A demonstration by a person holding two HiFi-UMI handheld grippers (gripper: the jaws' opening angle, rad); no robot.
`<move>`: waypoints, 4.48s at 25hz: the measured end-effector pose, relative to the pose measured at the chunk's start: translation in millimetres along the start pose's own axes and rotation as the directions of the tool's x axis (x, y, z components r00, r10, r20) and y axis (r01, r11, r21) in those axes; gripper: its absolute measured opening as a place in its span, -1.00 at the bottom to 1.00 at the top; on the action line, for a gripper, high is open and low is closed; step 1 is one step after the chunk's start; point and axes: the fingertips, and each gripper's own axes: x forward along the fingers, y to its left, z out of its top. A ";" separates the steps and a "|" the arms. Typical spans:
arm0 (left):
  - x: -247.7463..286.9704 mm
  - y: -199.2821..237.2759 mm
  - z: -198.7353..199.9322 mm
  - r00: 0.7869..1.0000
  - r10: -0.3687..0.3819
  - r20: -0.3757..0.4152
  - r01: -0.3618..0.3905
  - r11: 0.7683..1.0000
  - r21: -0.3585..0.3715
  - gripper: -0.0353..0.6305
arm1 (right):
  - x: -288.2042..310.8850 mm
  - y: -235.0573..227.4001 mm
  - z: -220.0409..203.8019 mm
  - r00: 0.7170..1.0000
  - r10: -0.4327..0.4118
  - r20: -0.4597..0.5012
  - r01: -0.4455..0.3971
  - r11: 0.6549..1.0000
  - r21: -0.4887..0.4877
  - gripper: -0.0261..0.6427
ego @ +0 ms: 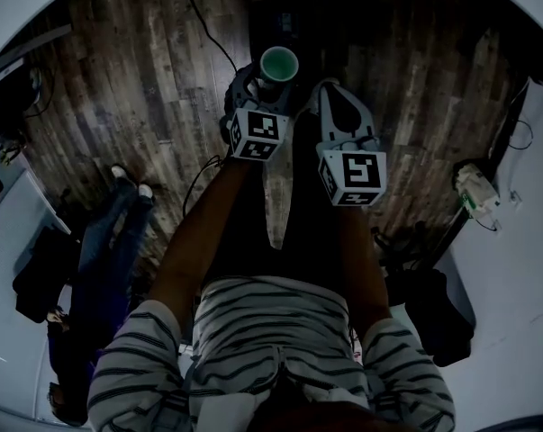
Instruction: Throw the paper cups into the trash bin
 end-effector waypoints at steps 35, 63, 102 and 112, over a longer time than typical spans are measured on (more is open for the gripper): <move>132.9 18.3 -81.1 0.956 -0.043 -0.291 0.140 0.937 0.321 -0.04 | 33.7 -19.9 -50.0 0.997 -0.043 -0.071 0.050 0.994 0.102 -0.87; 192.7 17.9 -130.0 0.892 0.007 -0.451 0.300 0.738 0.604 -0.04 | 44.3 -23.5 -67.9 0.994 -0.033 -0.101 0.044 0.993 0.108 -0.87; 159.3 17.2 -95.9 0.921 0.030 -0.388 0.199 0.821 0.535 -0.30 | 23.2 -20.4 -50.0 0.996 -0.042 -0.073 0.048 0.995 0.083 -0.87; 126.7 15.8 -65.8 0.938 0.038 -0.344 0.138 0.870 0.473 -0.58 | 5.4 -14.0 -26.6 0.998 -0.036 -0.053 0.039 0.998 0.050 -0.87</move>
